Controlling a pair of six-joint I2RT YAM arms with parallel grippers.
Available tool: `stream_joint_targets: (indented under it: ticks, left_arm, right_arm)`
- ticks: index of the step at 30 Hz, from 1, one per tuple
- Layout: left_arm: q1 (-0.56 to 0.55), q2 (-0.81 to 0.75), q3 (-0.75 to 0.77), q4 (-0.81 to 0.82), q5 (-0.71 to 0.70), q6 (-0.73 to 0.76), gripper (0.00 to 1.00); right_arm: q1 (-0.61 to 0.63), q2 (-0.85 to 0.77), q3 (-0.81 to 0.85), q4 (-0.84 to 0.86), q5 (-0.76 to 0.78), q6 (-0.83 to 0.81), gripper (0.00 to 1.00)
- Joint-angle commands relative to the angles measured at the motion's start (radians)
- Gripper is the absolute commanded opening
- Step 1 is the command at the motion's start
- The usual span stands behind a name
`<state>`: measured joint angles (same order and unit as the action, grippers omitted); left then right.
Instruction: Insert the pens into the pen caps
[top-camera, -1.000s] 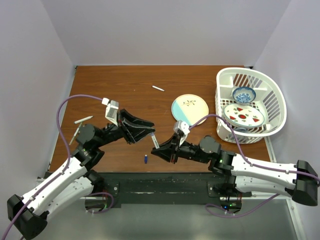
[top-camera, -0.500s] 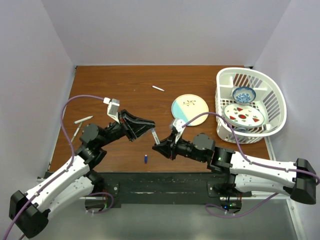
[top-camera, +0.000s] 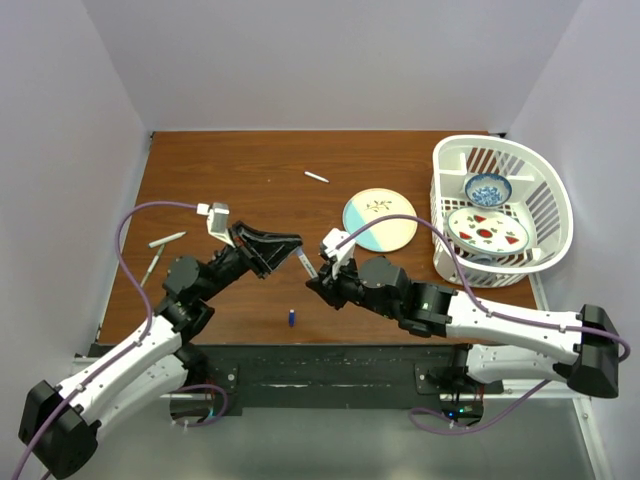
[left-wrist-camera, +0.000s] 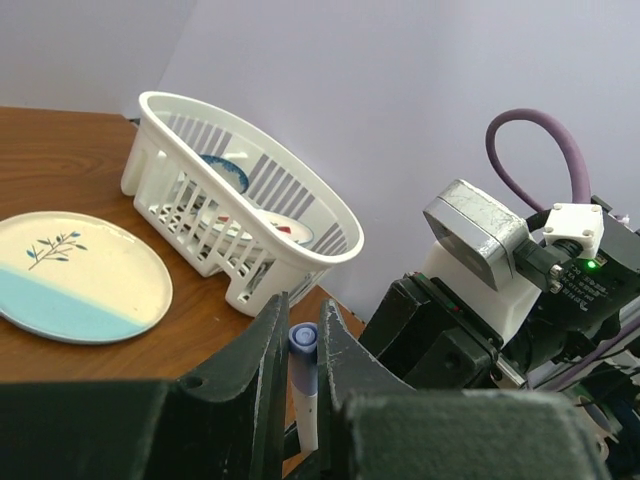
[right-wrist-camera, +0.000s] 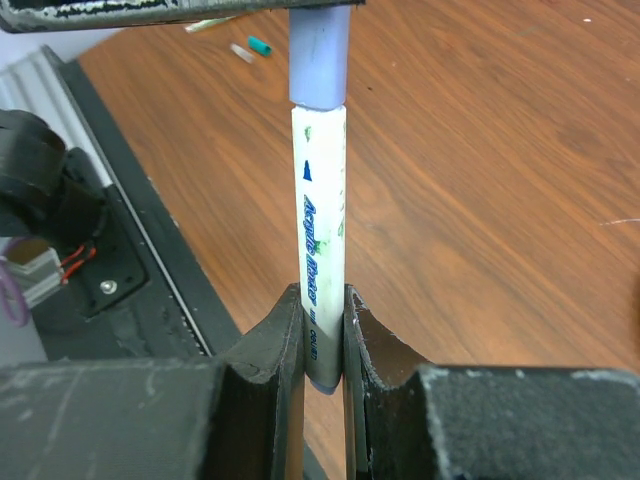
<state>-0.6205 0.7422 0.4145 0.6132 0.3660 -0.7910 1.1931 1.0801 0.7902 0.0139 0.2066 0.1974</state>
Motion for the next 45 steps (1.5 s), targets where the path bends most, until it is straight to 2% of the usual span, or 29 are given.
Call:
stream_joint_targets:
  ticks: [1,3,9,16,20,23,26,30,32,35,38,40,42,45]
  left_arm:
    - [-0.025,0.017,-0.088,-0.031,0.169,-0.002,0.0]
    - [-0.025,0.022,-0.114,-0.01,0.179,-0.01,0.0]
    - [-0.027,0.051,-0.241,0.216,0.208,-0.128,0.0]
    - [-0.028,0.115,-0.298,0.342,0.221,-0.232,0.0]
    - [-0.034,0.082,-0.305,0.266,0.208,-0.208,0.0]
    - [-0.033,0.0,-0.248,0.064,0.171,-0.114,0.0]
    - [-0.035,-0.007,-0.215,-0.022,0.174,-0.053,0.0]
    - [-0.051,0.035,-0.267,0.101,0.175,-0.08,0.0]
    - [-0.064,0.055,-0.255,0.083,0.182,-0.054,0.0]
    - [-0.074,0.046,-0.238,-0.031,0.133,-0.01,0.0]
    - [-0.073,0.054,-0.246,-0.035,0.113,-0.025,0.0]
    - [-0.076,0.097,-0.259,0.037,0.129,-0.059,0.0]
    - [-0.087,0.126,-0.264,0.1,0.128,-0.068,0.0]
    - [-0.111,0.135,-0.243,0.082,0.09,-0.042,0.0]
  right_arm:
    - [-0.01,0.006,0.136,0.239,0.071,-0.036,0.0]
    - [-0.013,0.01,0.148,0.245,0.056,-0.033,0.0]
    - [-0.069,0.05,0.202,0.293,0.025,0.013,0.0]
    - [-0.086,0.098,0.236,0.394,-0.007,-0.024,0.0]
    - [-0.089,0.096,0.254,0.409,0.008,-0.076,0.0]
    - [-0.09,0.096,0.303,0.362,0.01,-0.115,0.0]
    - [-0.093,0.092,0.336,0.347,0.007,-0.133,0.0]
    - [-0.095,0.11,0.397,0.322,-0.019,-0.124,0.0]
    - [-0.095,0.129,0.42,0.308,-0.027,-0.13,0.0]
    - [-0.098,0.129,0.454,0.293,-0.006,-0.157,0.0]
    - [-0.096,0.132,0.481,0.291,0.008,-0.191,0.0]
    - [-0.102,0.15,0.503,0.3,0.002,-0.239,0.0]
    - [-0.099,0.173,0.515,0.322,-0.012,-0.243,0.0]
    - [-0.104,0.182,0.521,0.356,-0.041,-0.214,0.0]
